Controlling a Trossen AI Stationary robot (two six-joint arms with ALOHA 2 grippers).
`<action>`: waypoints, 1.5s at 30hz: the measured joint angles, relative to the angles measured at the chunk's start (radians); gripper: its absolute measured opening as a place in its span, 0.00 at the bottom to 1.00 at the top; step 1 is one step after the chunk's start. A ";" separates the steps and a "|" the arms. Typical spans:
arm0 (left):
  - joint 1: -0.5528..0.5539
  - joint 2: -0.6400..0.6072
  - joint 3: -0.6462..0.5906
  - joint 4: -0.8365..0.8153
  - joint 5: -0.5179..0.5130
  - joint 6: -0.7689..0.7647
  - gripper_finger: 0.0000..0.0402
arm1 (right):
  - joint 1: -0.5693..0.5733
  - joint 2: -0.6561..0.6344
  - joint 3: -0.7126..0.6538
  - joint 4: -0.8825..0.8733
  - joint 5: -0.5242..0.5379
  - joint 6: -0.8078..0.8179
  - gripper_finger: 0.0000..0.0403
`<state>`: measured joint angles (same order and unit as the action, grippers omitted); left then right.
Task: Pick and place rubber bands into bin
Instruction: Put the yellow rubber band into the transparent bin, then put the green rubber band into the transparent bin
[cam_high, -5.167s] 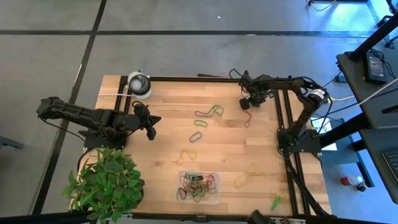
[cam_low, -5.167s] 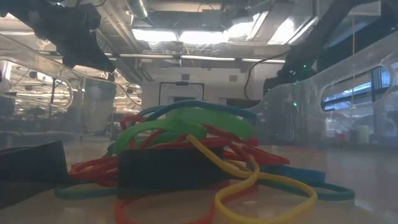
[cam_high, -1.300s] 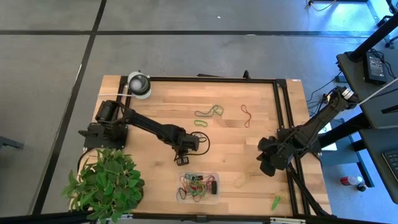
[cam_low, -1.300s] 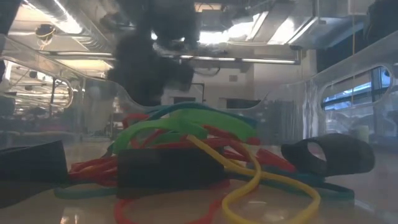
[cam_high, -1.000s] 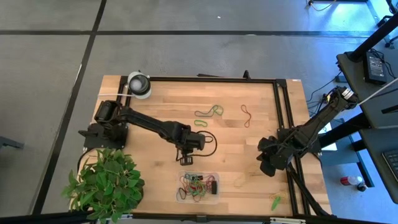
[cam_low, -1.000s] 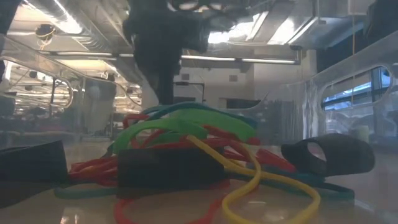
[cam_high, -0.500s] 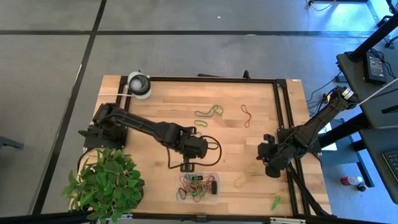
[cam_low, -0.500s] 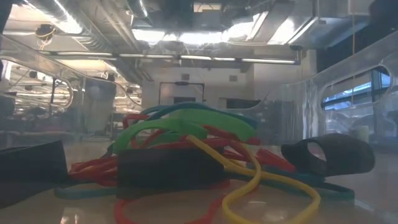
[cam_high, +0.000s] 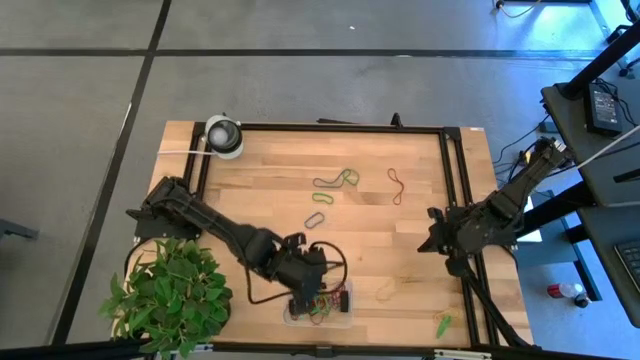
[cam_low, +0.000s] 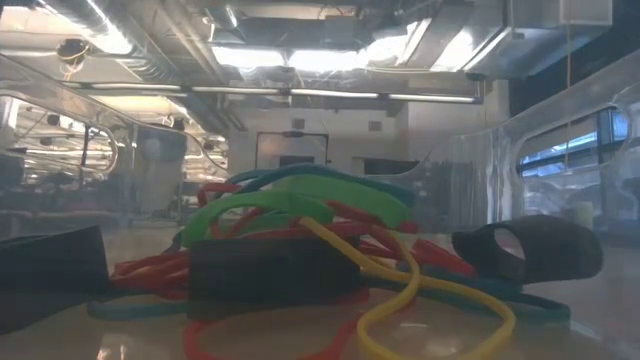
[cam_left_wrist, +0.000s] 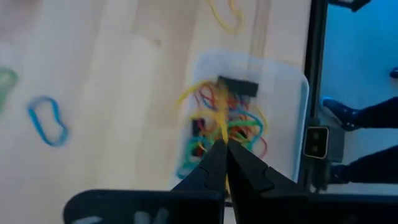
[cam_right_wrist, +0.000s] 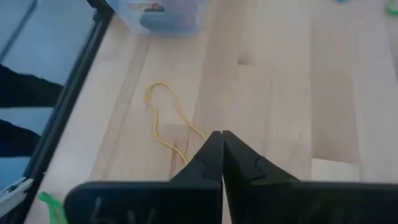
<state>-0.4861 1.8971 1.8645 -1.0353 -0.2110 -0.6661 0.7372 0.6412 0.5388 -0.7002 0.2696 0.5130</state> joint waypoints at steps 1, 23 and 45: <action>-0.008 0.015 0.000 0.004 0.004 -0.022 0.00 | 0.000 -0.027 -0.009 -0.007 0.000 0.000 0.00; 0.023 0.358 -0.001 0.098 0.188 -0.169 0.01 | 0.000 -0.232 -0.069 0.000 -0.011 0.072 0.00; 0.103 0.207 0.056 0.083 0.251 -0.137 0.39 | 0.000 -0.232 -0.069 -0.011 -0.009 0.111 0.02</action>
<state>-0.3830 2.1045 1.9209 -0.9522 0.0399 -0.8029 0.7372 0.4095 0.4702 -0.7109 0.2604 0.6239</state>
